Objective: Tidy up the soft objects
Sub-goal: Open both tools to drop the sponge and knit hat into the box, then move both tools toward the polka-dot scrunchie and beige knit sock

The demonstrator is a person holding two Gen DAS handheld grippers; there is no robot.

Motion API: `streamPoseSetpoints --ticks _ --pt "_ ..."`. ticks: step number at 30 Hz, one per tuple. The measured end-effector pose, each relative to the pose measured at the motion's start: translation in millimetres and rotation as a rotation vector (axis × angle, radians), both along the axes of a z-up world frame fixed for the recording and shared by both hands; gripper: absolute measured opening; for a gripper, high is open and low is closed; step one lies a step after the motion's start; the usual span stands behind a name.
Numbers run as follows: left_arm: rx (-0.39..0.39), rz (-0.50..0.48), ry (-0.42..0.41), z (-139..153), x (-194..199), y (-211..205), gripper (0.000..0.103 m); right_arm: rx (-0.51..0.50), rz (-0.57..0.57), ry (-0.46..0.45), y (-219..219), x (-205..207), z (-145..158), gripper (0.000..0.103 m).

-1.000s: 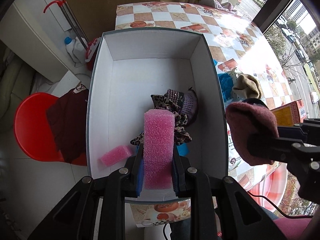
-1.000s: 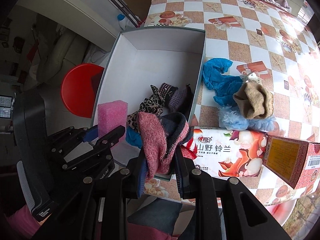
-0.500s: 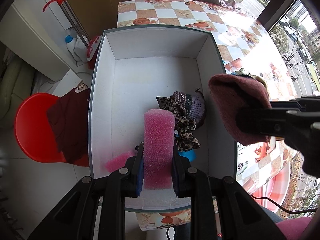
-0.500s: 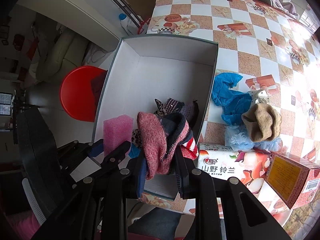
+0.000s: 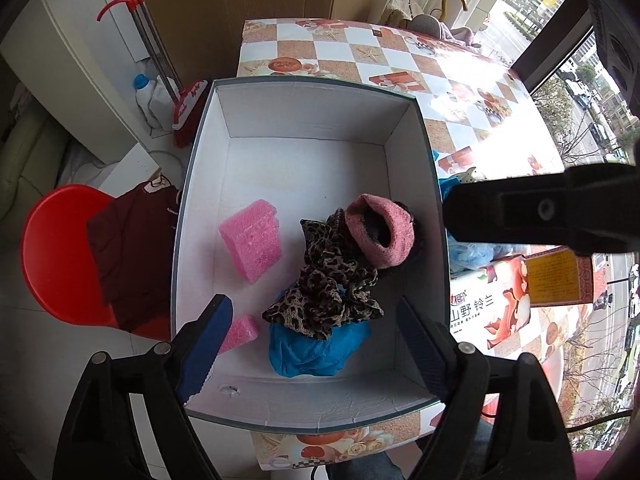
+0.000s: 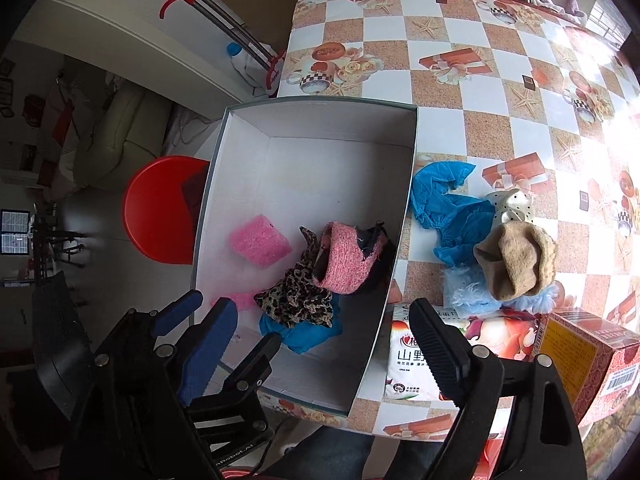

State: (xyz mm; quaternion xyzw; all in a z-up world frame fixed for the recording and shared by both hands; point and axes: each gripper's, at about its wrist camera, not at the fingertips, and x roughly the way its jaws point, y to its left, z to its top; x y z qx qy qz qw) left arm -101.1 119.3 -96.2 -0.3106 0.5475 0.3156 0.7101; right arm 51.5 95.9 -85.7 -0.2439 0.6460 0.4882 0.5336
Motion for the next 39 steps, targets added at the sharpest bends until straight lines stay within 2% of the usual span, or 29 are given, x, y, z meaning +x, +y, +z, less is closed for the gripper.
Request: streamPoseSetpoints --ticks 1,9,13,16,20,23,27,30,35,39 --pt "-0.003 0.008 -0.001 0 1 1 0.102 -0.009 -0.012 0.009 -2 3 0 0.103" --pt "-0.084 0.002 -0.071 10 23 3 0.103 0.01 -0.107 0.06 -32 43 21 0.103" --pt "-0.105 -0.024 -0.085 18 40 0 0.103 0.024 -0.179 0.041 -62 89 44 0.103" --pt "-0.09 -0.048 -0.077 24 54 -2 0.103 0.016 -0.25 0.012 -90 132 57 0.103" --pt "-0.072 -0.086 -0.064 29 76 -7 0.103 -0.045 -0.333 -0.061 -123 189 59 0.103" --pt "-0.062 -0.122 -0.047 30 95 -12 0.103 -0.13 -0.351 -0.111 -135 221 41 0.103" --pt "-0.049 -0.166 -0.009 28 122 -17 0.103 -0.196 -0.286 -0.083 -128 235 5 0.103" --pt "-0.038 -0.176 0.006 29 137 -19 0.103 -0.218 -0.185 -0.034 -104 225 -17 0.103" --pt "-0.011 -0.139 0.04 31 144 -21 0.103 -0.252 -0.058 0.106 -47 199 -63 0.103" --pt "-0.016 -0.075 0.064 28 136 -20 0.103 -0.351 0.037 0.136 -6 170 -110 0.103"
